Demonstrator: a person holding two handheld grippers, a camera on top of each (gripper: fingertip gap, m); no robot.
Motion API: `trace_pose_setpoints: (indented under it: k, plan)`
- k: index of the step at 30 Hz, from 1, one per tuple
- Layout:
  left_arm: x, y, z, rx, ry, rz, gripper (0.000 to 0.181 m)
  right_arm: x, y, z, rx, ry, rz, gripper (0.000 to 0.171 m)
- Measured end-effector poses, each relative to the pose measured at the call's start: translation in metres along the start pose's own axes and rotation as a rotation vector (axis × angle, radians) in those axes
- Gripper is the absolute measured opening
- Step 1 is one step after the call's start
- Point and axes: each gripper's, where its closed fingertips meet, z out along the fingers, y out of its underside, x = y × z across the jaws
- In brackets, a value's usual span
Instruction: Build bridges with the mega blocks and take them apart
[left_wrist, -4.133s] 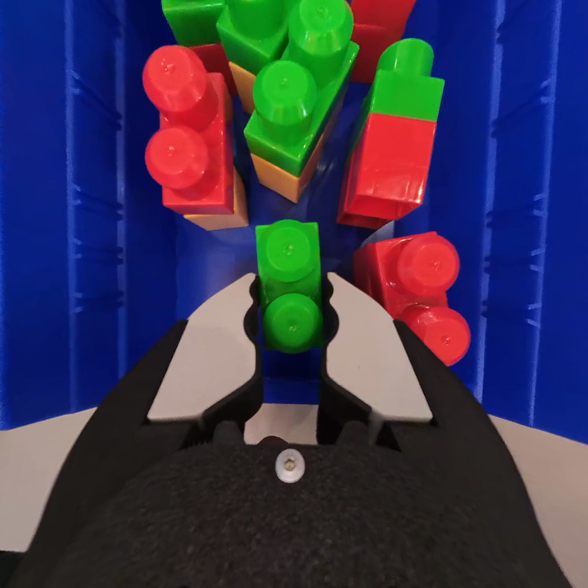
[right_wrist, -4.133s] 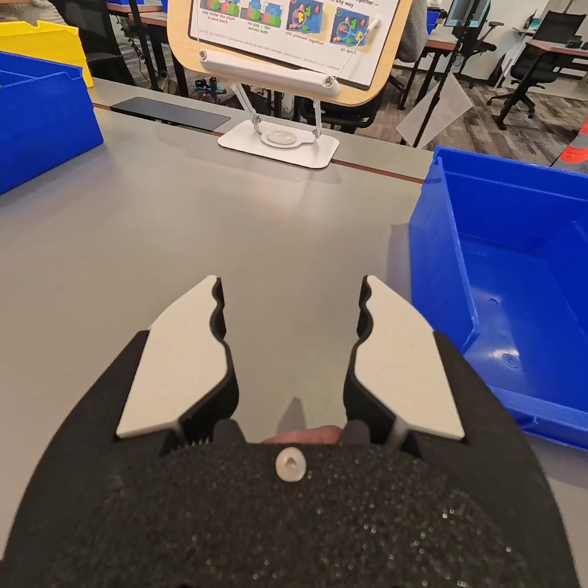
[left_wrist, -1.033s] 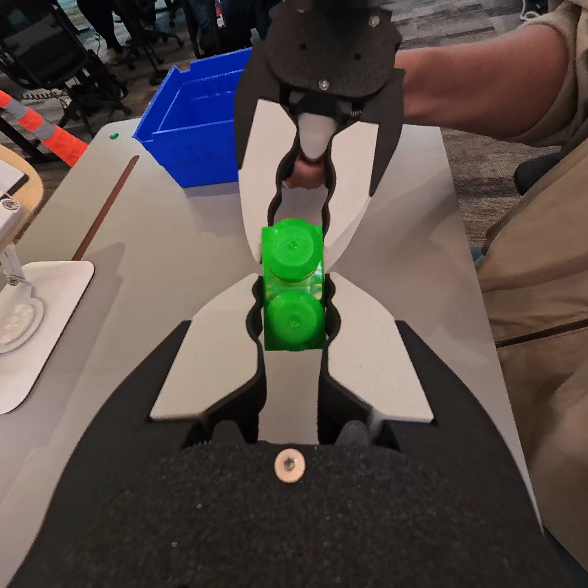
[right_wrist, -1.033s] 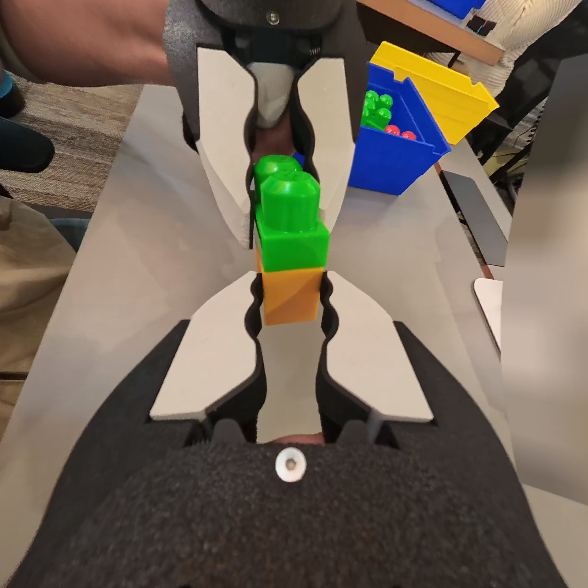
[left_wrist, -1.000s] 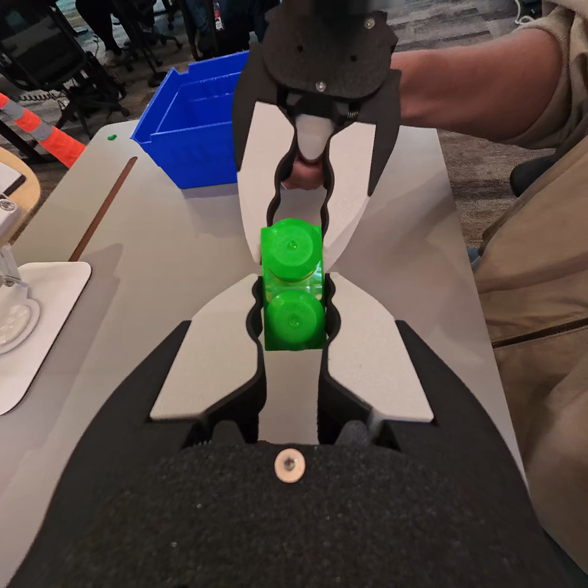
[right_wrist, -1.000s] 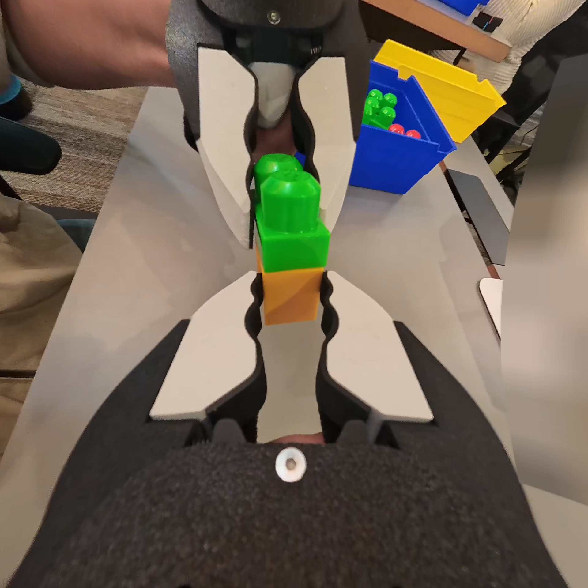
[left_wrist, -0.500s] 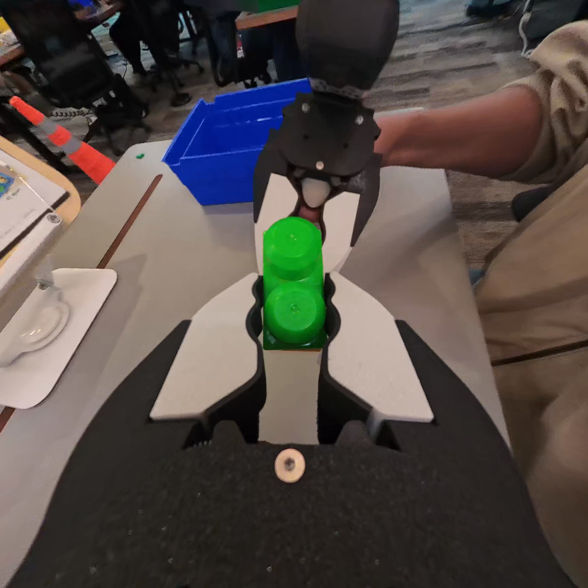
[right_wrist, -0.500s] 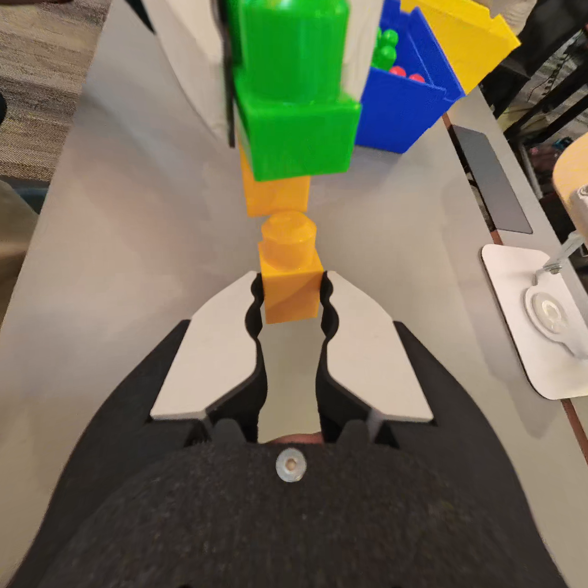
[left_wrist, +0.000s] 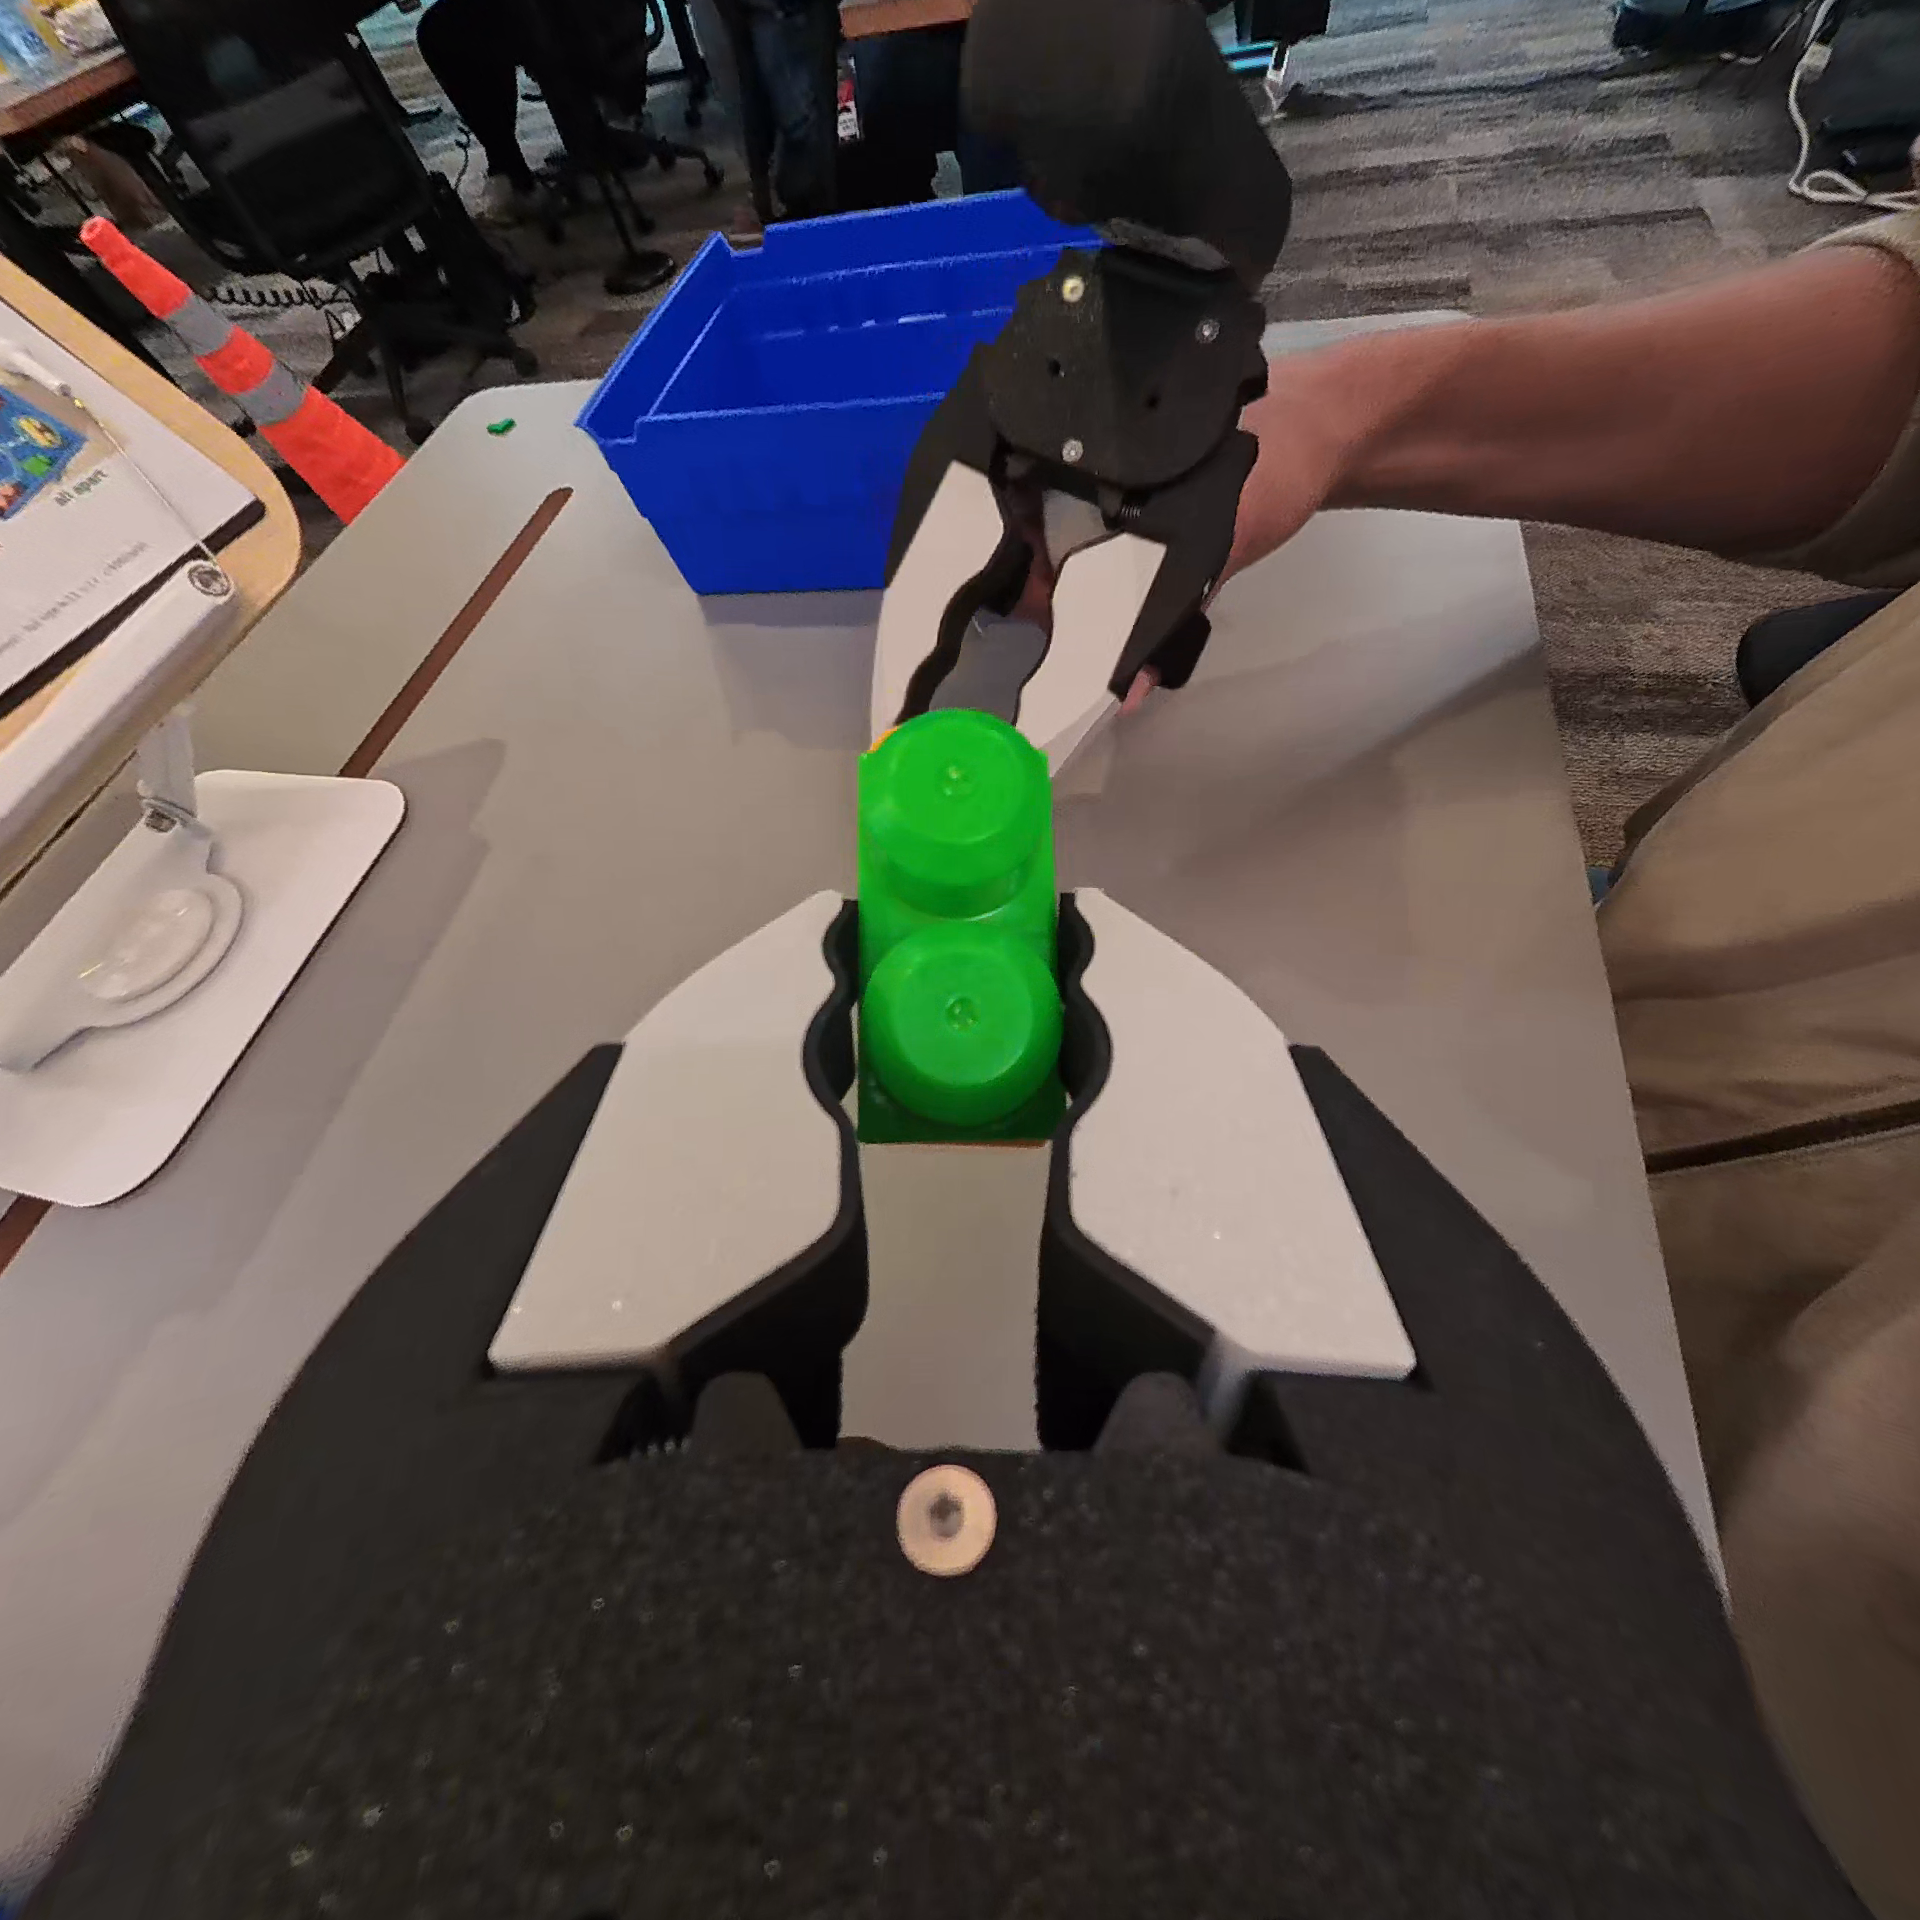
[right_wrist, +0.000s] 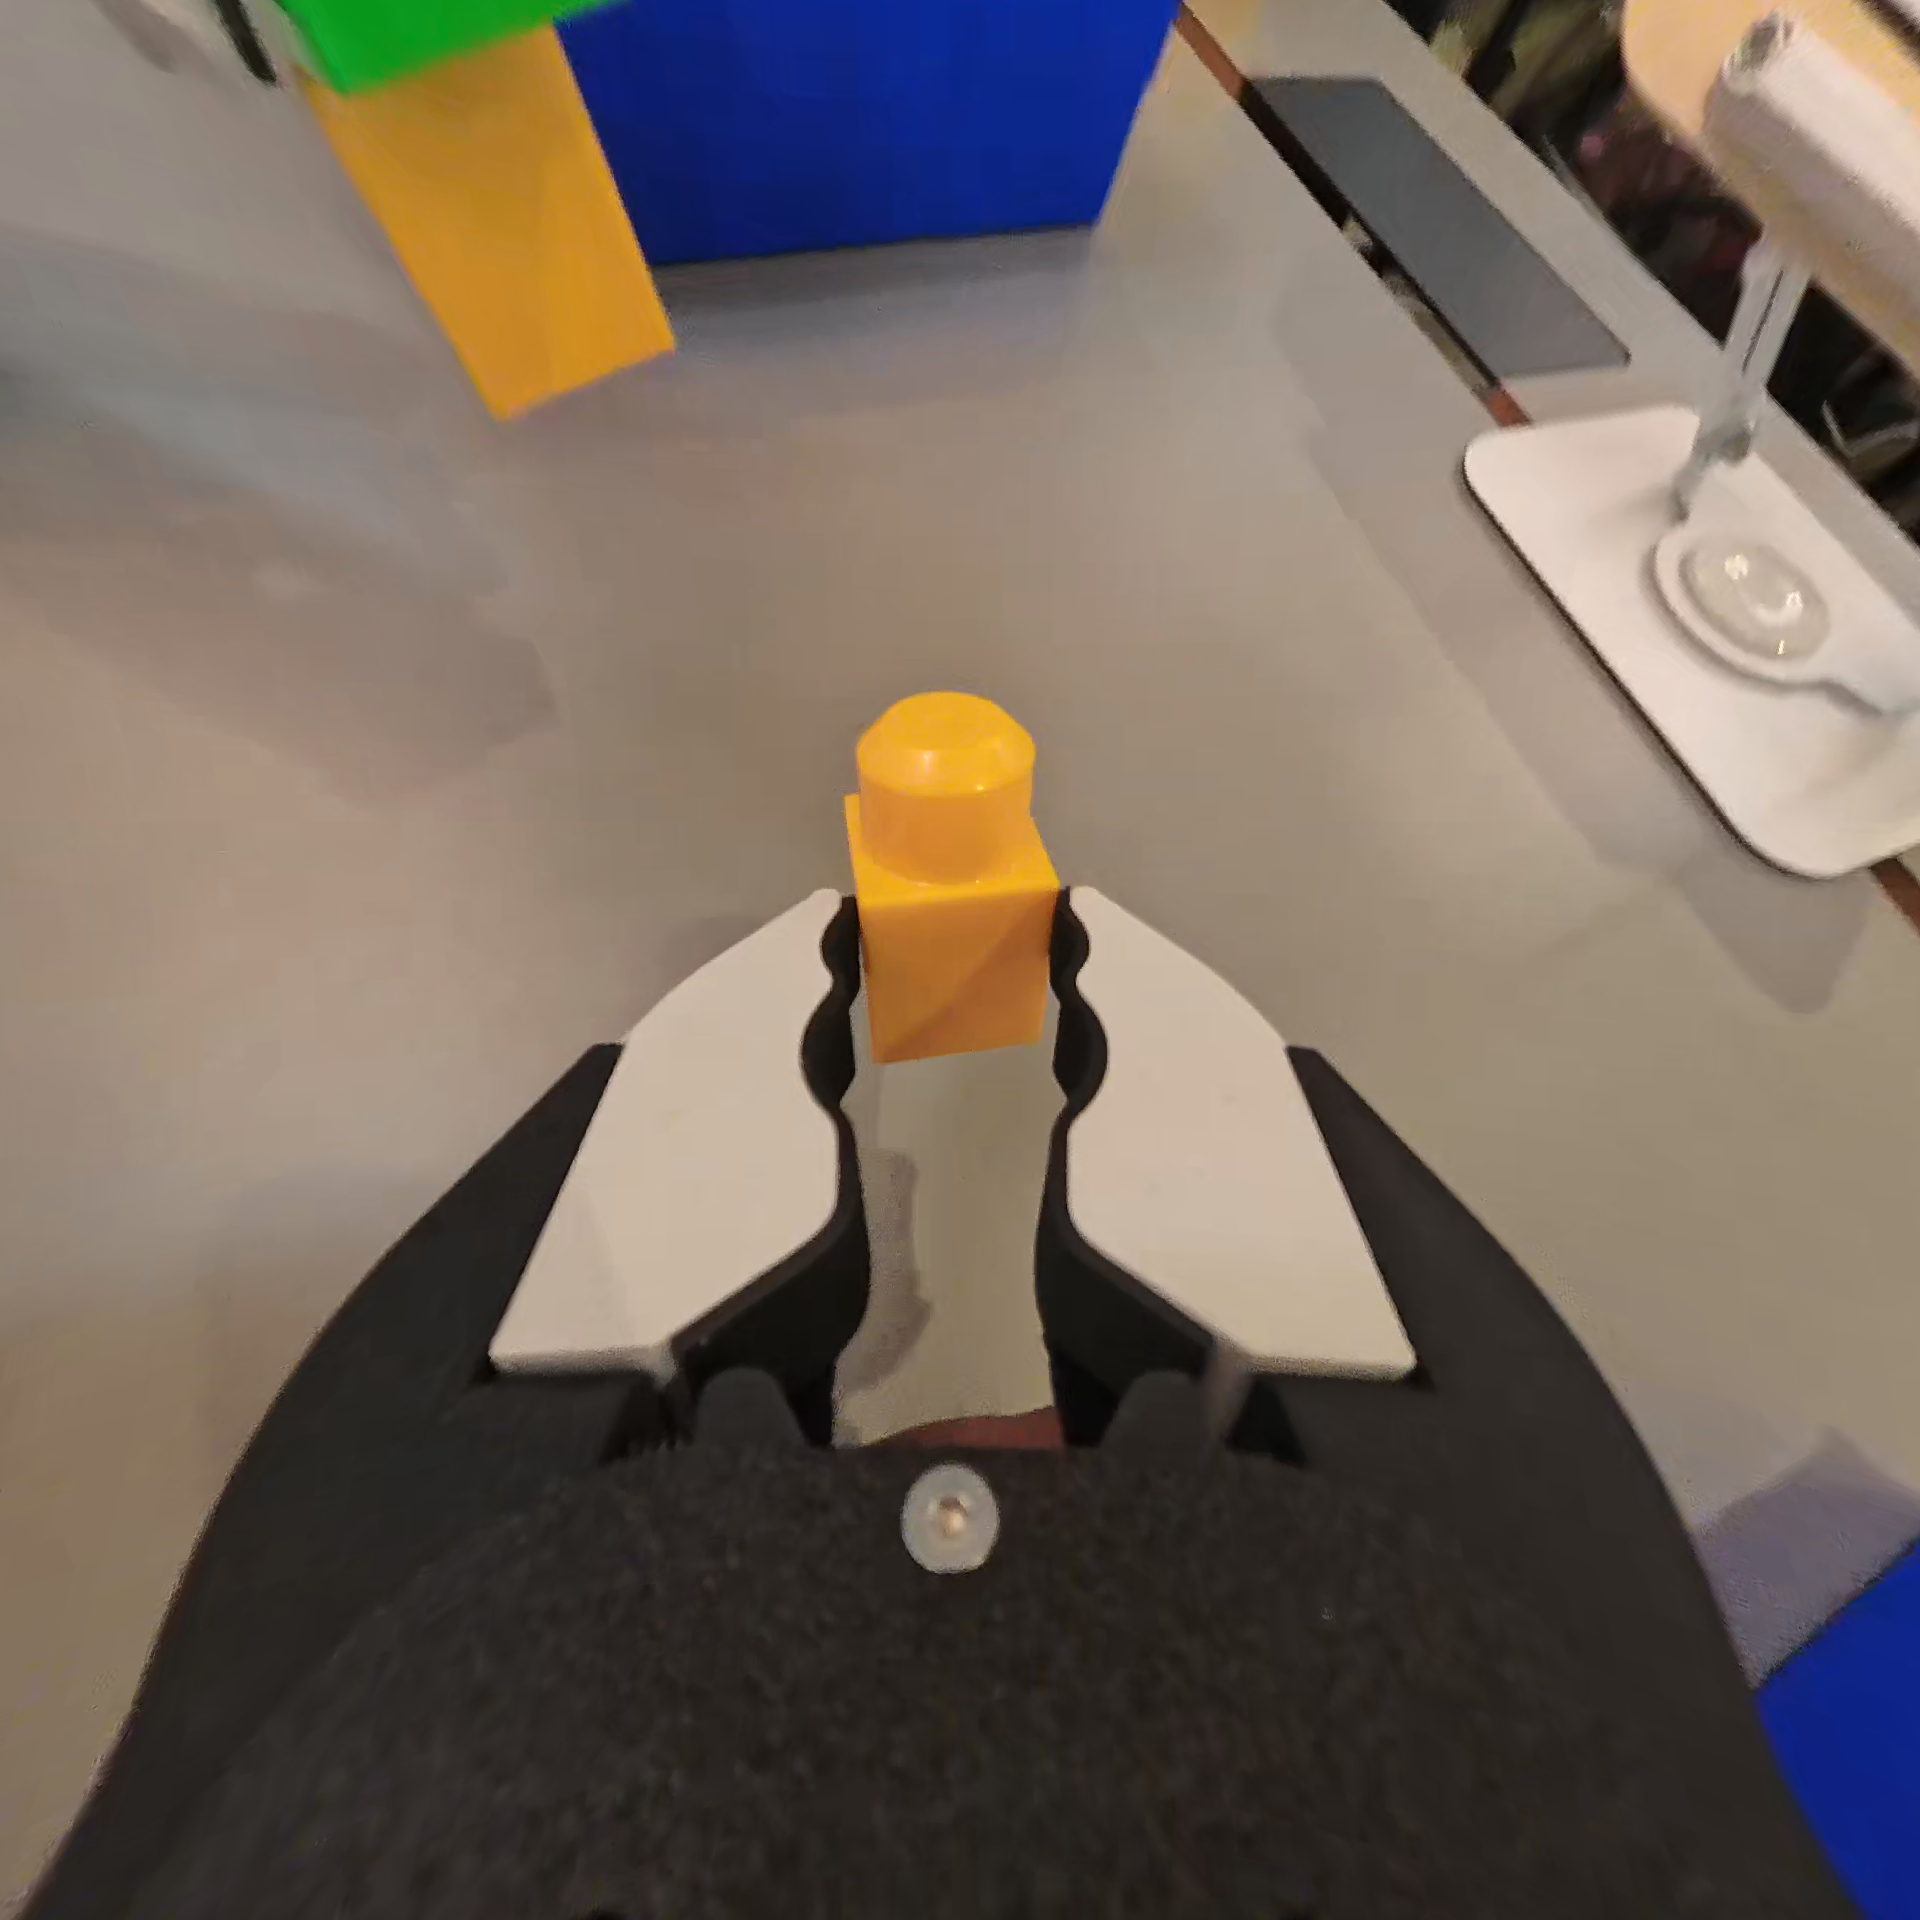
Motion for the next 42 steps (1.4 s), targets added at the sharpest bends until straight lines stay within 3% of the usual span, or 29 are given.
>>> trace_pose_setpoints:
  k: [5, 12, 16, 22, 26, 29, 35, 42]
  plan:
    - [-0.005, 0.005, 0.002, 0.004, -0.004, -0.032, 0.036, 0.011, 0.025, 0.019, -0.082, 0.108, 0.127, 0.035]
    - [-0.009, 0.009, 0.002, 0.004, -0.034, -0.040, 0.036, 0.028, 0.014, -0.005, 0.062, 0.303, 0.320, 0.035]
    - [-0.013, 0.012, 0.003, 0.002, -0.043, -0.059, 0.036, 0.029, -0.006, -0.047, 0.159, 0.436, 0.300, 0.035]
    - [-0.015, 0.010, 0.000, 0.032, -0.060, -0.084, 0.036, 0.050, -0.017, -0.148, 0.233, 0.704, 0.259, 0.035]
    - [-0.012, 0.009, -0.004, 0.048, -0.061, -0.098, 0.036, 0.102, 0.027, -0.212, 0.193, 0.871, 0.343, 0.035]
    - [-0.007, 0.008, -0.005, 0.048, -0.063, -0.088, 0.036, 0.145, 0.082, -0.230, 0.092, 0.925, 0.439, 0.035]
    - [0.001, 0.006, 0.000, 0.047, -0.050, -0.078, 0.036, 0.208, 0.165, -0.206, -0.102, 0.857, 0.629, 0.036]
    - [0.002, 0.009, 0.004, 0.027, -0.048, -0.078, 0.036, 0.233, 0.216, -0.181, -0.307, 0.855, 0.732, 0.036]
